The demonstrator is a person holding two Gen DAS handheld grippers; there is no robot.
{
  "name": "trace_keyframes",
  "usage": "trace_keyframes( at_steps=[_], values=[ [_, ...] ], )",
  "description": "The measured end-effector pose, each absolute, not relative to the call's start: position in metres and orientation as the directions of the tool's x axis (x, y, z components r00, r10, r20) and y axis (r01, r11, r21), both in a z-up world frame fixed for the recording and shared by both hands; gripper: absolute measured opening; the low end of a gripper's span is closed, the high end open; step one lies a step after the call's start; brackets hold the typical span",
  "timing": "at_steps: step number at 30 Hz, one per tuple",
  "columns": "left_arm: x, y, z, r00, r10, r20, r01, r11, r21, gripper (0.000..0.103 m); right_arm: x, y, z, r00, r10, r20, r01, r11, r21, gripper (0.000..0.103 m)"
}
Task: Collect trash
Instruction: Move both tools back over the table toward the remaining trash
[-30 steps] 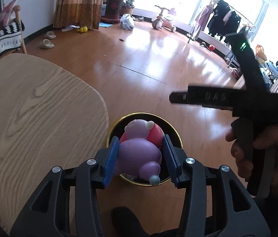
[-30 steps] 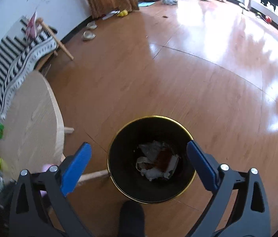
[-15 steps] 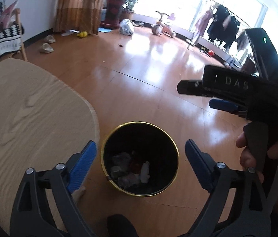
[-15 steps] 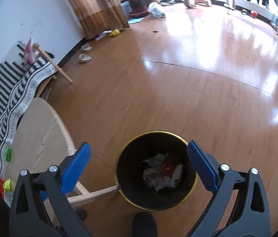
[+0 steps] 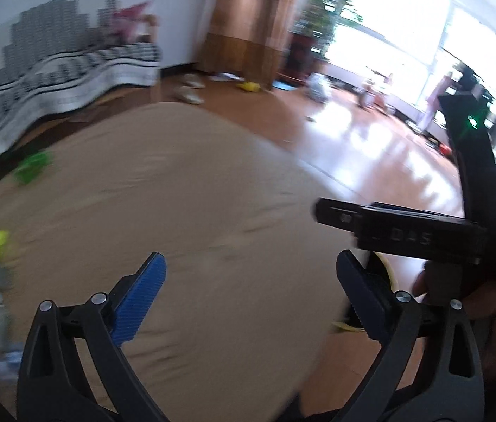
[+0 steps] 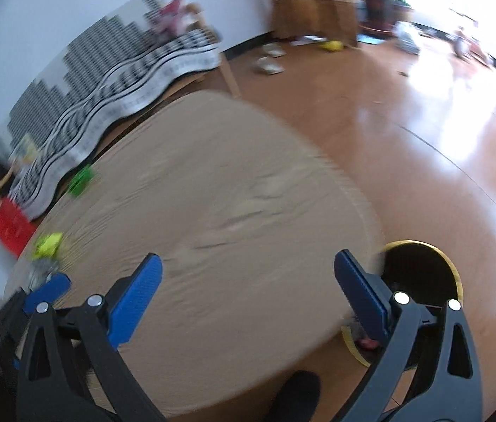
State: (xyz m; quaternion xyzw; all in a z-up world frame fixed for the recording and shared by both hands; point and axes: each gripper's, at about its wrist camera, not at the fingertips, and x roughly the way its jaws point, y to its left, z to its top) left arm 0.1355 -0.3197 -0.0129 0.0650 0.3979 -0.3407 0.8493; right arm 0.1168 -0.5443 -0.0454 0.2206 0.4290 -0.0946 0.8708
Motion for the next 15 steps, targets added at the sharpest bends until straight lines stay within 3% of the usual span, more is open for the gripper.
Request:
trace_keyframes(
  at_steps=[9,15],
  values=[
    [0.2,-0.096,-0.011,0.62,-0.31,-0.721,0.297,0.943,-0.15,0.094,0.195,-0.352,-0.039,0.539,0.285,-0.793,-0.019,0.945,0.326,0.095],
    [0.224,0.002,-0.019,0.639,-0.232,-0.733,0.138,0.973,-0.187,0.094,0.213,-0.237,-0.057,0.392,0.409,-0.824,-0.237,0.91,0.339,0.094]
  ],
)
